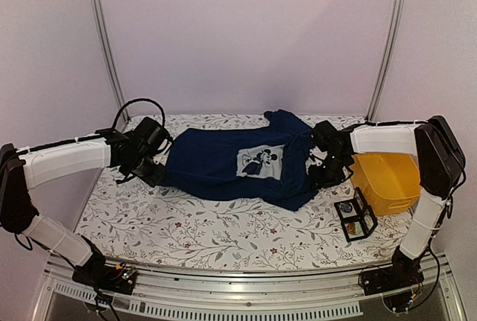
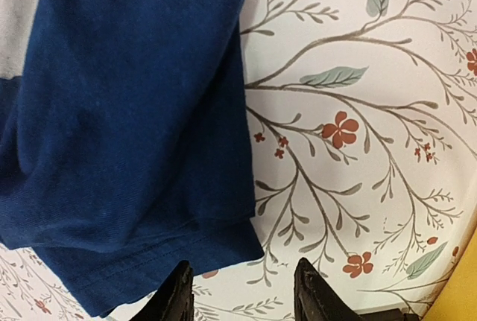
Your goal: Pin the brooch onto the clothing
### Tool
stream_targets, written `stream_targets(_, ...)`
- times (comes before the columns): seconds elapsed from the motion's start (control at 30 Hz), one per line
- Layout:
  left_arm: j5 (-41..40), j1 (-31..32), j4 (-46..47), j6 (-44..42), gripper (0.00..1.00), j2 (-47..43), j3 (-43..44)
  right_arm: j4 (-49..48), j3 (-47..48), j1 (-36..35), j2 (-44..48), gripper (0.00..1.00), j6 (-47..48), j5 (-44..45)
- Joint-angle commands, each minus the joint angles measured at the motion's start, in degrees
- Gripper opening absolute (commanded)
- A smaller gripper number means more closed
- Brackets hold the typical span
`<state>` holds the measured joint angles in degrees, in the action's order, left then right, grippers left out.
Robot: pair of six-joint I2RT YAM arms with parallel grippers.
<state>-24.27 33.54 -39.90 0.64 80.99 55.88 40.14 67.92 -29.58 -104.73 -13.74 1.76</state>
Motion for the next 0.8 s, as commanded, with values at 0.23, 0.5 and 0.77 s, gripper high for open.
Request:
stream_targets(0.23,-0.52,0.15,0.35,-0.45,0.00,-1.19,-0.07,-1.28,-0.55,-1.00,-2.39,0.39,-0.05,-1.13)
stream_targets(0.5,-1.48,0.12,0.28,-0.56,0.00,-1.83,-0.22,0.97,-4.68,-1.71,-1.43,0.01,-0.69,-6.32)
stream_targets(0.77,-1.94,0.07,-0.70,-1.13,0.00,-3.40,0.20,8.53,-11.43,-10.92,11.32,0.00,-6.23,-17.50)
